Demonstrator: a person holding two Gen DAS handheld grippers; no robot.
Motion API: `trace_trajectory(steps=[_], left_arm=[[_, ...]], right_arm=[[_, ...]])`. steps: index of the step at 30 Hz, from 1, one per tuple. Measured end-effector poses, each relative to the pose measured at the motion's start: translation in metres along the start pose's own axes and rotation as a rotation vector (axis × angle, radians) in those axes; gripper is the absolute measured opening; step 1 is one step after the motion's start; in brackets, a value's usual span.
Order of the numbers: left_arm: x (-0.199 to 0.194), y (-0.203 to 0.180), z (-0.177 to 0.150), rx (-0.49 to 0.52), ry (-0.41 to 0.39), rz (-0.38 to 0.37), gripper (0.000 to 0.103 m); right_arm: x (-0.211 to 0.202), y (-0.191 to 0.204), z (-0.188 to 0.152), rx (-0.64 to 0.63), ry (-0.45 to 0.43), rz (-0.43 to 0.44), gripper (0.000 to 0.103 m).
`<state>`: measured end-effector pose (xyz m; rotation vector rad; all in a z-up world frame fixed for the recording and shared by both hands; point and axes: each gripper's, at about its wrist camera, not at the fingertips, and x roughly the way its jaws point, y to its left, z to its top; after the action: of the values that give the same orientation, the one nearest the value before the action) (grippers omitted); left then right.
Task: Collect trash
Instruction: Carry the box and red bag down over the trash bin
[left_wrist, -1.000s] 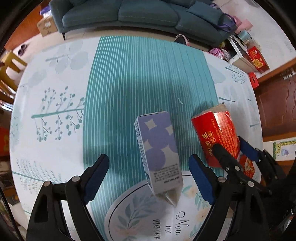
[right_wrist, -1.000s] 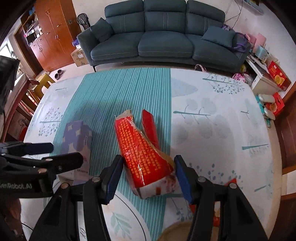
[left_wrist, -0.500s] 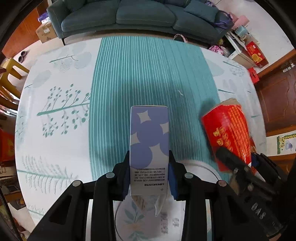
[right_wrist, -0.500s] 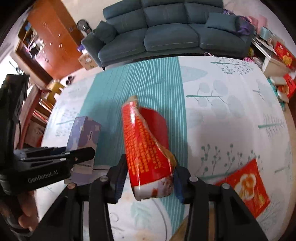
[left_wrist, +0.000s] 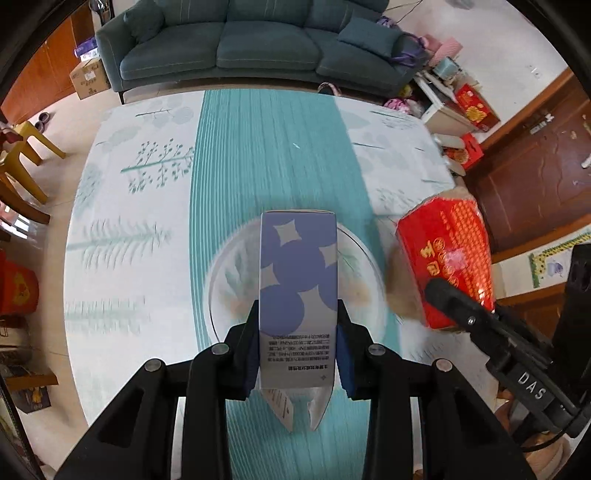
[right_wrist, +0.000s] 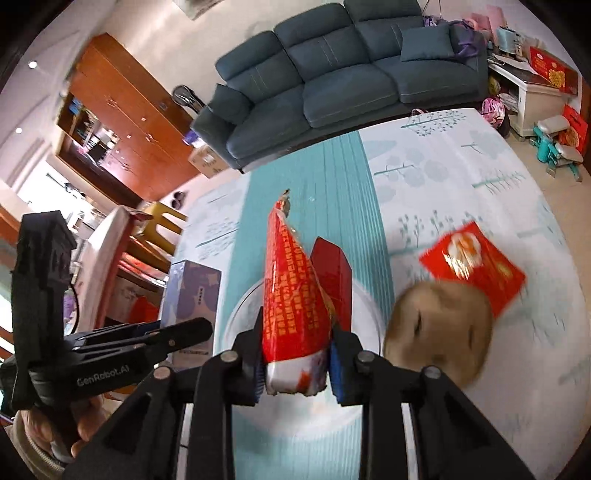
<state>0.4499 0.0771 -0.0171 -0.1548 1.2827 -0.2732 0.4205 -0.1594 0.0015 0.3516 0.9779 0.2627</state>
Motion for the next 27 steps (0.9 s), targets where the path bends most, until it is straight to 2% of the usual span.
trace_trajectory(steps=[10, 18, 24, 27], left_arm=[[-0.088, -0.061, -0.128, 0.021, -0.077, -0.018, 0.033], [-0.115, -0.113, -0.232, 0.029, -0.086, 0.008, 0.033], [-0.120, -0.143, -0.299, 0.030, -0.053, 0.031, 0.033], [-0.116, -0.149, -0.320, 0.026, -0.019, 0.042, 0.033]], right_arm=[[-0.116, -0.007, -0.109, 0.010, -0.040, 0.078, 0.027], [-0.200, -0.042, -0.198, 0.008, -0.069, 0.104, 0.026], [-0.222, -0.062, -0.252, -0.019, -0.017, 0.112, 0.026], [-0.225, -0.069, -0.274, -0.015, 0.019, 0.125, 0.027]])
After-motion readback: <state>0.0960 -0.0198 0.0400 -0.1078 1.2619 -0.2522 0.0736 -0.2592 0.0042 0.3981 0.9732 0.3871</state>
